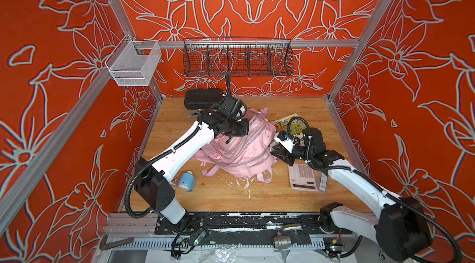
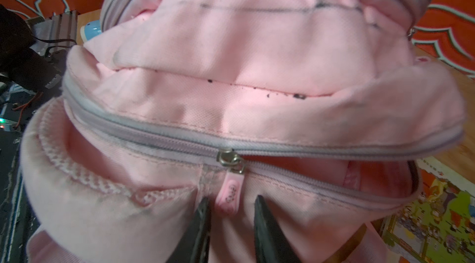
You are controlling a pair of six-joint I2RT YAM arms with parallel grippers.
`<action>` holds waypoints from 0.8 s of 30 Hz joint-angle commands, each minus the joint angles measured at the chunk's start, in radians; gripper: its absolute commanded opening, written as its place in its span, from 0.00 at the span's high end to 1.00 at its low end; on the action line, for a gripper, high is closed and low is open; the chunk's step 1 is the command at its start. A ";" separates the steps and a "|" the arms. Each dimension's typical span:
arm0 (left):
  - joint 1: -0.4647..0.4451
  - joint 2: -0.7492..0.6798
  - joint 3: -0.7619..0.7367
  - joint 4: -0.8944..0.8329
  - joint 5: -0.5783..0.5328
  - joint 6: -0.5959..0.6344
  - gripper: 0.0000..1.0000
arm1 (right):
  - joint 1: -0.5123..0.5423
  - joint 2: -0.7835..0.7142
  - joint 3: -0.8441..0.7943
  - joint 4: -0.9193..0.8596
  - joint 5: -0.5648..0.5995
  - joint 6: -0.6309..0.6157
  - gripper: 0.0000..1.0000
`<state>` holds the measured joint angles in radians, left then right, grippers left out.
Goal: Pack the student bag
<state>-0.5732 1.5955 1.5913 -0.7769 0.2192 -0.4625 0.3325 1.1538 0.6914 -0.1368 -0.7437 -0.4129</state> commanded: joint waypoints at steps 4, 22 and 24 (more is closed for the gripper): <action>0.003 -0.021 0.075 0.140 0.088 0.010 1.00 | -0.003 0.077 0.085 -0.061 -0.208 -0.059 0.73; 0.050 -0.047 0.051 0.171 0.091 -0.017 1.00 | -0.008 0.073 0.089 -0.179 -0.146 -0.072 0.77; 0.050 -0.046 0.053 0.172 0.093 -0.016 1.00 | -0.008 0.078 0.091 -0.174 -0.152 -0.069 0.80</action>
<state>-0.5308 1.5982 1.6028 -0.7685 0.2832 -0.4580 0.3218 1.2327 0.7921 -0.2592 -0.8783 -0.4503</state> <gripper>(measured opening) 0.058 0.207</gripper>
